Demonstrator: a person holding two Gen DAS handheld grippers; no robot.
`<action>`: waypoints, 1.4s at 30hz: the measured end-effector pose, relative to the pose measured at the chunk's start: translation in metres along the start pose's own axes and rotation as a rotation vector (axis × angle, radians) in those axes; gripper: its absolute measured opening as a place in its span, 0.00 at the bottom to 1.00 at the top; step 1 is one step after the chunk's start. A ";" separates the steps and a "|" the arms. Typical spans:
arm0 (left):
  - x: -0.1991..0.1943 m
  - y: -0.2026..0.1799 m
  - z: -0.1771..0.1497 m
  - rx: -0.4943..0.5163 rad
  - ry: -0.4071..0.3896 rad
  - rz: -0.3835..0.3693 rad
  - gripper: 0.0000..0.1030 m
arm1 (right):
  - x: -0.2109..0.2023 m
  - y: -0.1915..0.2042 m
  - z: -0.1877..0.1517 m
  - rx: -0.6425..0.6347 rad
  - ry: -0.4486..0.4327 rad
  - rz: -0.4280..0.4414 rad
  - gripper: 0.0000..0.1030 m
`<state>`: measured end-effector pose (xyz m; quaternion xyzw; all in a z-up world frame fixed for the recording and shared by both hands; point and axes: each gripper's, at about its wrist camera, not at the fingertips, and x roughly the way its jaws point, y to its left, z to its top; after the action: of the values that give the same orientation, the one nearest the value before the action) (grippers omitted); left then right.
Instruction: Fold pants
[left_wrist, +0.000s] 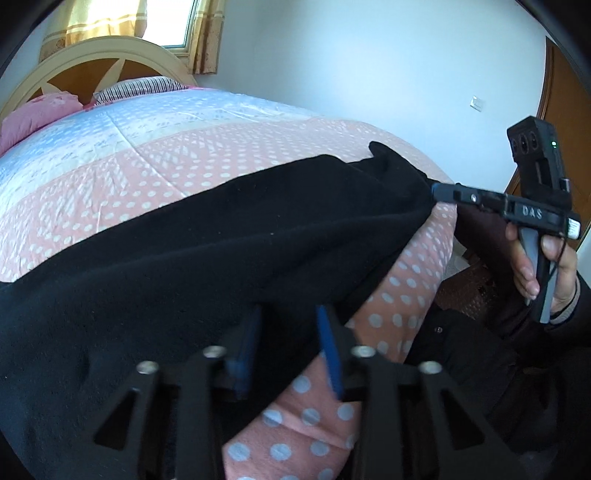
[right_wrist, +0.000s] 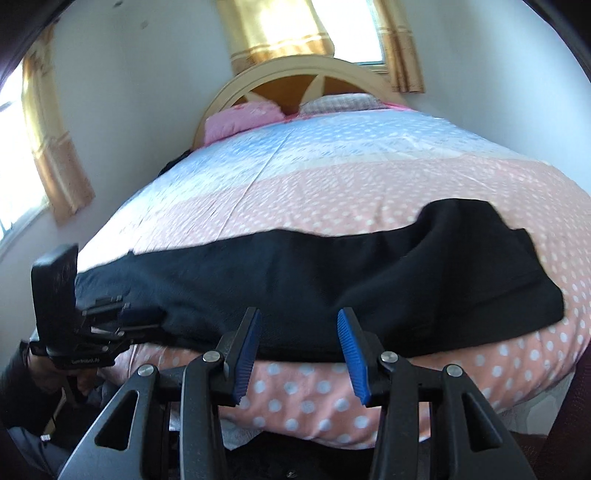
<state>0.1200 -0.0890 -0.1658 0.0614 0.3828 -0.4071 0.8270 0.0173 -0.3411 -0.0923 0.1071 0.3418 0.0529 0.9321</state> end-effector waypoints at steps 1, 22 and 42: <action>0.000 0.003 0.000 -0.020 0.015 -0.013 0.04 | -0.004 -0.006 0.000 0.032 -0.013 -0.010 0.44; -0.042 0.021 0.002 -0.151 -0.108 -0.025 0.60 | -0.044 -0.088 0.018 0.263 -0.120 -0.104 0.61; -0.023 0.055 0.000 -0.209 -0.092 0.124 0.65 | 0.002 -0.212 0.025 0.545 -0.023 -0.082 0.06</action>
<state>0.1506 -0.0380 -0.1618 -0.0206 0.3801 -0.3155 0.8692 0.0407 -0.5506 -0.1245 0.3406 0.3367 -0.0798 0.8742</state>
